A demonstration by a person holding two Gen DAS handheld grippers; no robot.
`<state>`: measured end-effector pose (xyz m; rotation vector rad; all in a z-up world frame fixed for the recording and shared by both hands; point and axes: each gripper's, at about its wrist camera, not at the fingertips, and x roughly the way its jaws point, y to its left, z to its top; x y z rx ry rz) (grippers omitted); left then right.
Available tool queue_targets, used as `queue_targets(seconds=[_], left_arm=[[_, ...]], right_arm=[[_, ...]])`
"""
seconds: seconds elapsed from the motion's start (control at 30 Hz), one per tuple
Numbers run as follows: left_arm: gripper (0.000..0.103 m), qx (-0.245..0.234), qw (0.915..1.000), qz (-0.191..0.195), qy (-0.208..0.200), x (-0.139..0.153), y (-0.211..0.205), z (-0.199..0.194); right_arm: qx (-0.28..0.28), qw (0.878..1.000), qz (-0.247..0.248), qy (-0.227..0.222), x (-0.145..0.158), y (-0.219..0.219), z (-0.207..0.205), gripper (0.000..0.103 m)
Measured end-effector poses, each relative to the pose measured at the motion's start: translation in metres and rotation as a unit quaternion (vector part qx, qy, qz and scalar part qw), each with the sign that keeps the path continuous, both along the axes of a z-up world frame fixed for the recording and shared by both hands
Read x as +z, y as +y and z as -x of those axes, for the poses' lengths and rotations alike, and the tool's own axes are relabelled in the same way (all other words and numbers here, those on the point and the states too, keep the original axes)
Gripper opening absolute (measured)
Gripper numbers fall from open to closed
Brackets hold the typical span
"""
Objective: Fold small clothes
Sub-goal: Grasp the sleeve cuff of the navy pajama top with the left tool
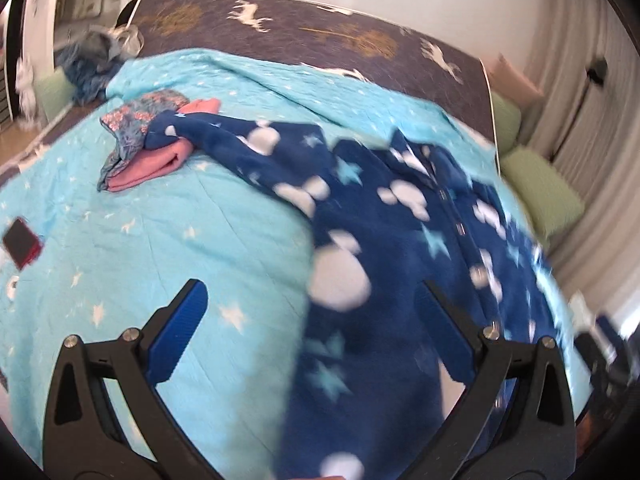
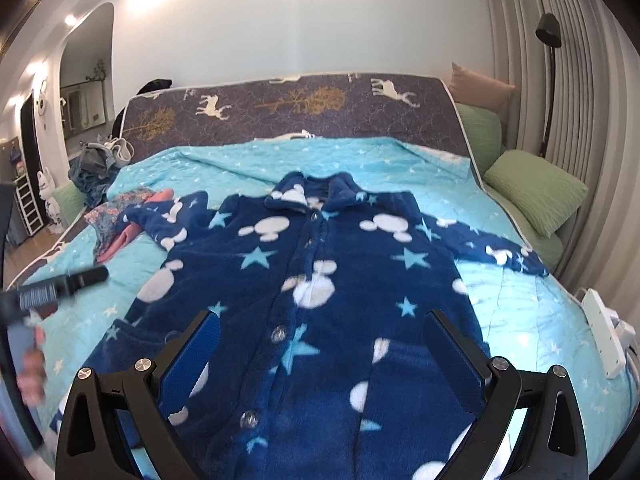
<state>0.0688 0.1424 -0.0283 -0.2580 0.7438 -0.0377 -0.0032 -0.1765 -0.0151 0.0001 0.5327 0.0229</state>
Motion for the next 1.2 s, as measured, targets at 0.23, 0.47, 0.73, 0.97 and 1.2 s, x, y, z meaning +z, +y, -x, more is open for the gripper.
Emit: queue_targets(seconds=[0.23,0.47,0.73,0.97,1.2], left_arm=[[0.102,0.082,0.9908,0.092,0.055,-0.025,0.087,-0.091],[0.099,0.122,0.9745,0.165,0.089,-0.070,0.128,-0.187],[0.088,0.172,0.9586,0.195,0.116,-0.099,0.141,-0.248],[0.016,0.152,0.9785,0.127,0.057,-0.055,0.121,-0.257],[0.016,-0.029,0.9895,-0.097,-0.103,0.049,-0.048,-0.223]], right_arm=[[-0.005,1.000,0.003,-0.005,0.001,-0.006,-0.013,0.103],[-0.024,1.000,-0.001,0.011,-0.003,-0.015,-0.043,0.103],[-0.026,0.999,0.022,0.017,-0.010,-0.017,-0.074,0.103],[-0.038,0.999,-0.002,0.034,-0.023,-0.033,-0.093,0.103],[-0.064,0.997,-0.021,0.033,-0.027,-0.058,-0.095,0.103]])
